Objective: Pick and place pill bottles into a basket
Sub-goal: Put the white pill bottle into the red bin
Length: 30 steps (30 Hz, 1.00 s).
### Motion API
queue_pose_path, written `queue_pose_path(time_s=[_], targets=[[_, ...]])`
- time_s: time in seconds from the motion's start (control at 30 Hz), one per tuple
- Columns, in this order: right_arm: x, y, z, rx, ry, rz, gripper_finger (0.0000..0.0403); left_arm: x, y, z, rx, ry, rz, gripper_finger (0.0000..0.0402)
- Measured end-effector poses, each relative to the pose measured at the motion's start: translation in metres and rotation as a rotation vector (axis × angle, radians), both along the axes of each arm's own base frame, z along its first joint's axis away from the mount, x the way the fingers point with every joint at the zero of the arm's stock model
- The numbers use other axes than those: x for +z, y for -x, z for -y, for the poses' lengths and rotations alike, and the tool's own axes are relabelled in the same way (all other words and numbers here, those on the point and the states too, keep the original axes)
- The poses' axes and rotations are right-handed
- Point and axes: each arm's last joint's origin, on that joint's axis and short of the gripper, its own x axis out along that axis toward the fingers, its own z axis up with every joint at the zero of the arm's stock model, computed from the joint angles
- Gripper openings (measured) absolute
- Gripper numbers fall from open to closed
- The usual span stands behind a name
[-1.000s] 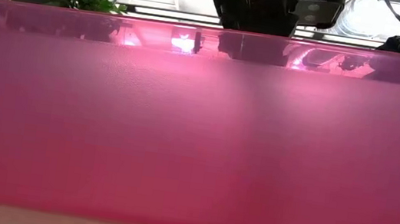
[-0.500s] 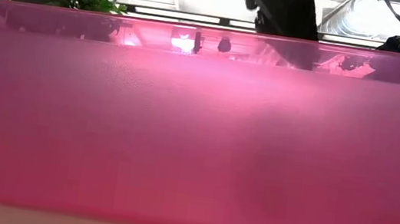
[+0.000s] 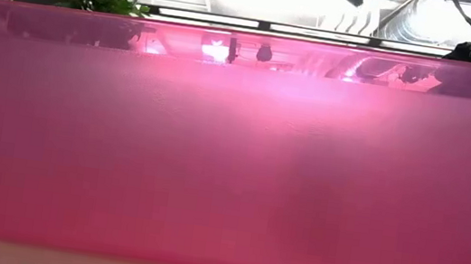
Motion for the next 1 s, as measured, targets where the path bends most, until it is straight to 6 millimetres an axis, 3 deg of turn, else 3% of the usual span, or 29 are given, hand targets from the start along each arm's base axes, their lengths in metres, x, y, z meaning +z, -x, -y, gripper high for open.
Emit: queue_pose_path(time_s=[0.27, 0.67, 1.0], targets=[[0.0, 0.0, 0.0, 0.0, -0.001, -0.006, 0.0226, 0.027, 0.022, -0.014, 0.099, -0.041, 0.013, 0.023], [0.008, -0.002, 0.003, -0.082, 0.041, 0.082, 0.0226, 0.035, 0.049, -0.037, 0.273, -0.158, -0.114, 0.023], [0.009, -0.002, 0.003, -0.069, 0.073, 0.088, 0.0226, 0.085, 0.088, -0.06, 0.416, -0.174, 0.038, 0.023]])
